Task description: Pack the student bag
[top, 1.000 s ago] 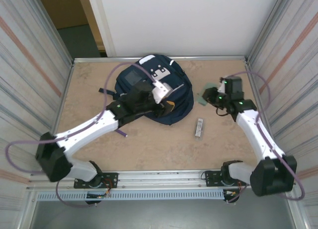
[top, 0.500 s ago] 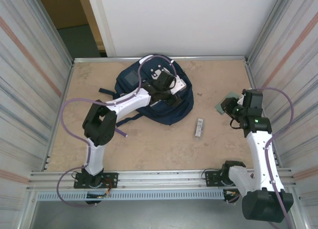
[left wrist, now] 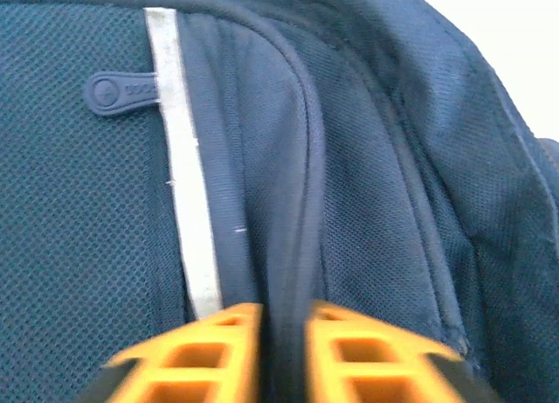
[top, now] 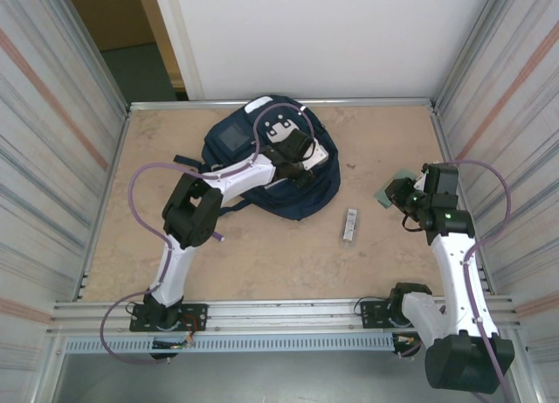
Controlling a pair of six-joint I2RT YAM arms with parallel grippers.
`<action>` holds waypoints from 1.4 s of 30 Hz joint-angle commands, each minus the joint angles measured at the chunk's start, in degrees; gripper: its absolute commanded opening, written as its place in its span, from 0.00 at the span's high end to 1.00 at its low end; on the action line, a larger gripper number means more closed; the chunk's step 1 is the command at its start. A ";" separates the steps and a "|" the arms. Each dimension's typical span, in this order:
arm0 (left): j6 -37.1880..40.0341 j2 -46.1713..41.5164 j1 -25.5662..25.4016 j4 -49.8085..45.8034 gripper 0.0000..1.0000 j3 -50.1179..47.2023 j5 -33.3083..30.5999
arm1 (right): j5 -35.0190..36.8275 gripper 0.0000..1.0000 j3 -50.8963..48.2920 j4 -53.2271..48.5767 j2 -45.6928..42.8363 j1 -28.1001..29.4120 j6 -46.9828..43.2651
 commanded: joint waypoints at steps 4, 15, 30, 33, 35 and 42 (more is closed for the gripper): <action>-0.75 -10.34 -0.83 0.60 1.00 -1.38 -3.41 | -6.86 0.95 -1.96 5.62 1.01 1.81 2.01; -5.88 -17.02 6.36 -4.14 1.00 8.11 7.56 | -8.79 0.92 2.05 17.23 13.08 21.09 11.38; -12.55 -19.56 9.69 -0.34 1.00 12.01 20.88 | 6.70 0.91 25.58 38.73 51.04 35.51 24.06; -13.78 -20.39 10.67 -0.06 1.00 12.27 21.60 | 6.63 0.89 28.42 44.19 57.66 35.48 29.29; -14.13 -20.83 11.23 0.49 1.00 12.20 22.43 | 6.52 0.89 30.20 46.92 62.26 35.12 34.03; -14.66 -20.58 12.01 1.00 1.00 12.57 26.66 | 5.13 0.84 40.69 54.56 78.21 35.42 36.13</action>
